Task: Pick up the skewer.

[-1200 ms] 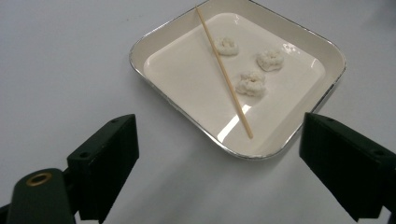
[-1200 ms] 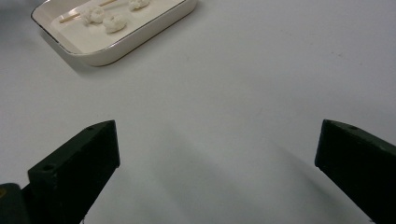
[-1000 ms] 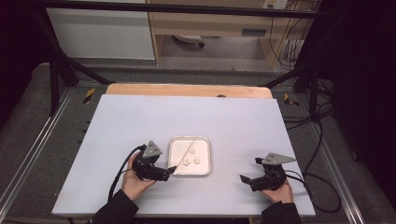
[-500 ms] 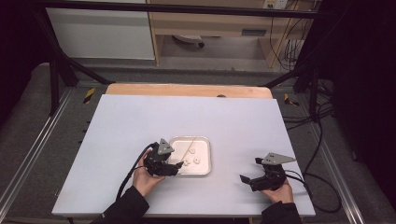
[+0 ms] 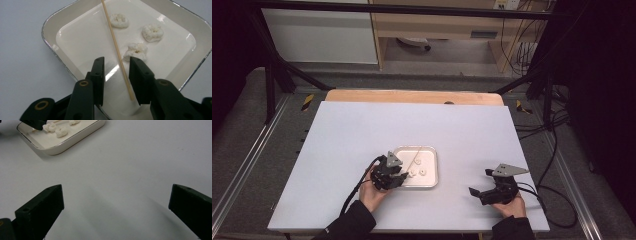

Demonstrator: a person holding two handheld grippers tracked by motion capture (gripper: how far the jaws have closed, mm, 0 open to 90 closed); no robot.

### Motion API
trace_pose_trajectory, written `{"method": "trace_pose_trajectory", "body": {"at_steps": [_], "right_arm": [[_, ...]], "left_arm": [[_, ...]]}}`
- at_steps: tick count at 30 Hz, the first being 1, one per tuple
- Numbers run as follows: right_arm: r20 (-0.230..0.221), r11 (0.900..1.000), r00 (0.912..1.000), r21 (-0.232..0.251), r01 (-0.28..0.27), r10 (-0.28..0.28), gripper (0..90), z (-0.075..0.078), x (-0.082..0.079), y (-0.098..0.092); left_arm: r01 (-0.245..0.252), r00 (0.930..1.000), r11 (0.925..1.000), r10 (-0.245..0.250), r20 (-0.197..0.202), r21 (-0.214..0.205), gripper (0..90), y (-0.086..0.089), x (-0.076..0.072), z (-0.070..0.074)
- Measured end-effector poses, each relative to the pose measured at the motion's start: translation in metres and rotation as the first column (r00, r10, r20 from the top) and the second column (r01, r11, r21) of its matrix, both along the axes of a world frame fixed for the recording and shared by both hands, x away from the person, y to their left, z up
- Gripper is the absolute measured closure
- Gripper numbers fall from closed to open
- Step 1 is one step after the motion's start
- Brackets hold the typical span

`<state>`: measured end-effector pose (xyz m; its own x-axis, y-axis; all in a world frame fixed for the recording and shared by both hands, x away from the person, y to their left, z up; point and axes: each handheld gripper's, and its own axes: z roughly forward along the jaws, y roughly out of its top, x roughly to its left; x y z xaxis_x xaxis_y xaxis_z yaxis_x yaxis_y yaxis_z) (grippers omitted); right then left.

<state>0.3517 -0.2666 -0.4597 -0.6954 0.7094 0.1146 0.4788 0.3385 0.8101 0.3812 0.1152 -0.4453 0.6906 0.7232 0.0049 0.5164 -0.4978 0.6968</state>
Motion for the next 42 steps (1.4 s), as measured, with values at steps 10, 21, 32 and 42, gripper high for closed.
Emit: {"method": "trace_pose_trajectory", "body": {"at_steps": [10, 21, 32, 42], "right_arm": [[-0.003, 1.0000, 1.0000, -0.001, -0.002, 0.002, 0.6, 0.0000, 0.0002, 0.0001], [-0.003, 1.0000, 1.0000, -0.002, -0.003, 0.003, 0.6, -0.0002, 0.0003, 0.0003], [-0.003, 1.0000, 1.0000, -0.002, -0.004, 0.004, 0.6, -0.0002, 0.0003, 0.0003], [-0.002, 1.0000, 1.0000, -0.001, -0.006, 0.006, 0.7, 0.0000, 0.0000, 0.0003]], "left_arm": [[-0.038, 0.9992, 0.9987, 0.038, 0.008, -0.035, 79.3, -0.0029, -0.0025, -0.0023], [-0.091, 0.9959, 0.9934, 0.091, 0.000, -0.070, 86.8, -0.0035, -0.0047, -0.0042], [-0.089, 0.9958, 0.9921, 0.091, 0.011, -0.088, 88.2, -0.0017, -0.0069, -0.0023], [-0.082, 0.9958, 0.9897, 0.087, 0.030, -0.117, 88.3, 0.0052, -0.0086, 0.0050]]}}
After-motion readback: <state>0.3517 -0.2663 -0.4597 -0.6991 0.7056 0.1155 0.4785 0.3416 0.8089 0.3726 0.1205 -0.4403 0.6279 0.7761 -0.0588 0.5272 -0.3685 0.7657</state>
